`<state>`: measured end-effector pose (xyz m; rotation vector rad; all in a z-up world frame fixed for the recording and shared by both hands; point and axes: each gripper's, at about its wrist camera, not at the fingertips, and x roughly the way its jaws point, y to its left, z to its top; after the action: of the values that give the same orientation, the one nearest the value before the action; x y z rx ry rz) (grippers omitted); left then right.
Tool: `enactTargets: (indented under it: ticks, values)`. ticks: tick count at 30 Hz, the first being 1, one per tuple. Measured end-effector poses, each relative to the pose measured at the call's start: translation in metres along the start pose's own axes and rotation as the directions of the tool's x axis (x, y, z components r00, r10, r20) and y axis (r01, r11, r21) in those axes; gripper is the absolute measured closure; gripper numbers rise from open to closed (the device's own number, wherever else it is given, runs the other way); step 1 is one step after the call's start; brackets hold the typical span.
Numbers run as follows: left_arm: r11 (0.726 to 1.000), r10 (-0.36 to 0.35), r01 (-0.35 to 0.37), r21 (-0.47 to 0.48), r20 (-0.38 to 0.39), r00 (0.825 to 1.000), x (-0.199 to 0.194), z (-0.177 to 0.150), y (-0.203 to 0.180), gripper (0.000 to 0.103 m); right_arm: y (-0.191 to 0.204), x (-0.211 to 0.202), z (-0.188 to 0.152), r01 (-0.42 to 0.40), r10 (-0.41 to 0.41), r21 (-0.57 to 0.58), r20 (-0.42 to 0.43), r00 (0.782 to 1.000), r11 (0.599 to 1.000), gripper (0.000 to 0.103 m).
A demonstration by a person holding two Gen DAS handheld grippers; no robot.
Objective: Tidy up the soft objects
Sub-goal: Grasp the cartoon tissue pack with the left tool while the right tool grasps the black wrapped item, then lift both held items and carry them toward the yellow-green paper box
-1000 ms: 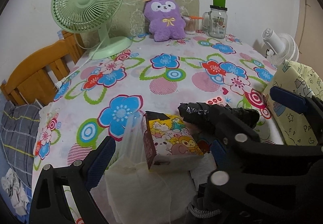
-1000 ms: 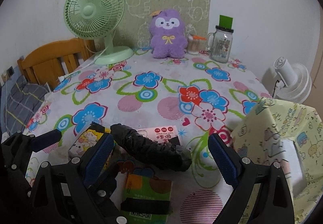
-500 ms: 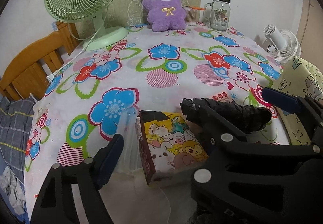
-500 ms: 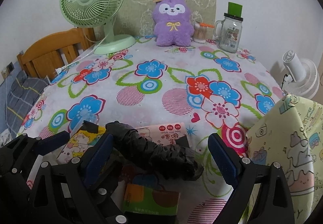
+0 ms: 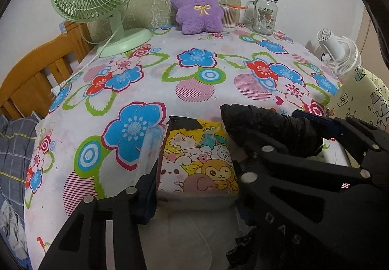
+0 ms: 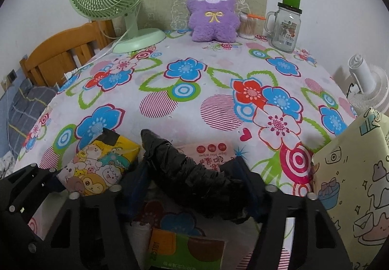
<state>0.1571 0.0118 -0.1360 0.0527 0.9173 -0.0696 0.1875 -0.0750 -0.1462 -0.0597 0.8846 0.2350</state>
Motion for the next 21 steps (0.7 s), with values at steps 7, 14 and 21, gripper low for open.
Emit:
enactTargets:
  ticks: [7,14,21]
  values:
    - [1.000,-0.002,0.002,-0.003,0.023,1.000,-0.006,0.000,0.002,0.050,-0.001,-0.005,0.000,-0.002,0.002,0.002,0.007,1.000,1.000,0.056]
    - [1.000,-0.004,0.006,-0.029,0.057,0.998,-0.021,0.002,0.005,0.050,-0.003,-0.025,0.001,0.019,-0.020,0.017,0.058,0.998,1.000,0.056]
    - [1.000,-0.003,0.007,-0.031,0.099,0.995,-0.042,0.001,0.002,0.050,-0.005,-0.051,0.000,0.032,-0.034,0.029,0.103,0.994,0.999,0.056]
